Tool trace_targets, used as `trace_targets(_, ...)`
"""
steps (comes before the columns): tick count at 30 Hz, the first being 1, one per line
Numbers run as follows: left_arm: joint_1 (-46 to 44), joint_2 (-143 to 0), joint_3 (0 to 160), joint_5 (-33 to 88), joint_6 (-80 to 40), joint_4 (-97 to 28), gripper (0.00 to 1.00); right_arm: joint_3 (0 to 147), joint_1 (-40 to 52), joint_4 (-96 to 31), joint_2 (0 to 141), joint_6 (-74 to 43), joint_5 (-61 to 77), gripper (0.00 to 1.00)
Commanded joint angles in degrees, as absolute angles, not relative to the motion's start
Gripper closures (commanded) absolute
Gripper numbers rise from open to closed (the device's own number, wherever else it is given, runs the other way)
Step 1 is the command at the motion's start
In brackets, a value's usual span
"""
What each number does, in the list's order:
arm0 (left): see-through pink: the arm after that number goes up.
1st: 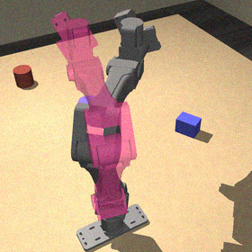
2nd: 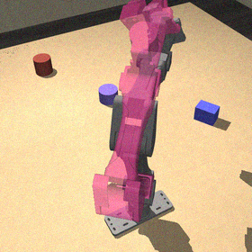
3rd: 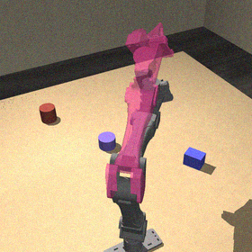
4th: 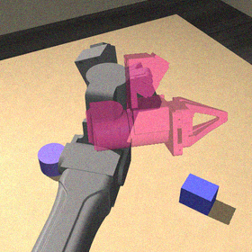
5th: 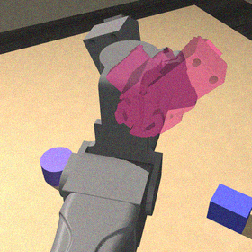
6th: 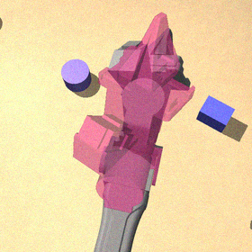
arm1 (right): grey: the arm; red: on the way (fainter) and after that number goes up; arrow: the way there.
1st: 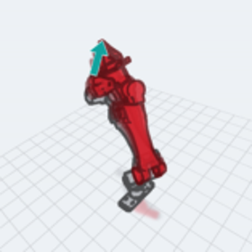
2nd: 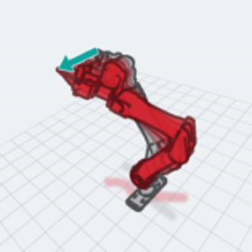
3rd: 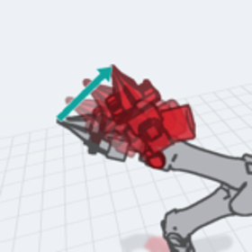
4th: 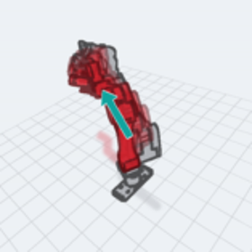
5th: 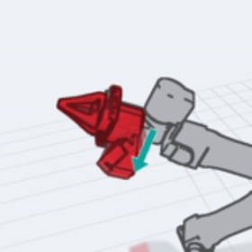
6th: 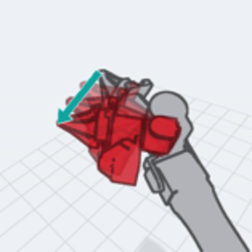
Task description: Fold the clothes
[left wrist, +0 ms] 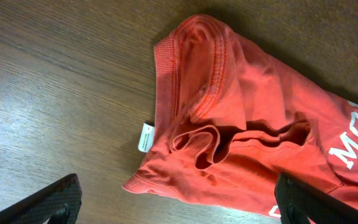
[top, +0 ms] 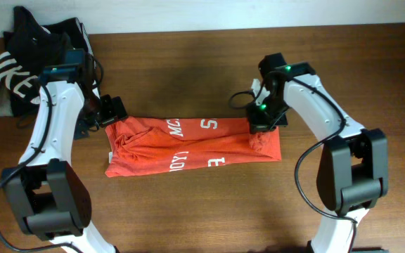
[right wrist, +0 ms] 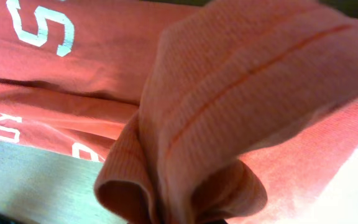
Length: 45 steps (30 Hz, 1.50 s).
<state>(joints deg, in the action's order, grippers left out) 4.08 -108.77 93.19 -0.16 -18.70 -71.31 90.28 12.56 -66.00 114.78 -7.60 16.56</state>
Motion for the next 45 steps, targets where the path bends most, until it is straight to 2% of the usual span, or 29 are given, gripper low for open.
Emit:
trace_targets(1,3.7,-109.1,92.7,0.3,-18.6,-70.9,0.01,88.6,14.4,-65.1,114.0,-10.0,17.4,0.93)
trace_targets(10,3.7,-109.1,92.7,0.3,-18.6,-70.8,0.01,88.4,17.6,-64.0,114.0,-13.0,17.4,0.82)
trace_targets(11,3.7,-109.1,92.7,0.3,-18.6,-70.8,0.01,88.4,18.2,-63.8,114.1,-13.0,17.3,0.77)
trace_targets(12,3.7,-109.1,92.7,0.3,-18.6,-70.7,0.01,88.4,18.7,-63.6,114.1,-13.0,17.4,0.67)
trace_targets(14,3.7,-109.1,92.7,0.3,-18.6,-70.7,0.01,88.4,19.3,-63.6,114.2,-13.0,17.4,0.25)
trace_targets(15,3.7,-109.1,92.7,0.3,-18.6,-70.7,0.01,88.4,19.6,-63.6,114.2,-13.0,17.3,0.17)
trace_targets(16,3.7,-109.1,92.7,0.3,-18.6,-70.8,0.01,88.4,19.7,-63.5,114.1,-13.0,17.3,0.14)
trace_targets(22,3.7,-109.1,92.7,0.3,-18.6,-70.8,0.01,90.6,15.2,-66.3,114.1,-12.4,17.3,0.13)
trace_targets(27,3.7,-109.1,92.7,0.3,-18.6,-71.2,0.01,92.3,4.5,-70.7,114.1,-9.5,13.9,0.00)
trace_targets(33,3.1,-109.1,92.7,0.3,-18.6,-70.7,0.01,92.2,-2.9,-71.1,114.2,-1.8,13.9,0.01)
trace_targets(45,1.8,-109.1,92.7,0.3,-18.6,-69.4,0.01,91.8,-1.5,-69.9,114.9,-1.5,21.2,0.01)
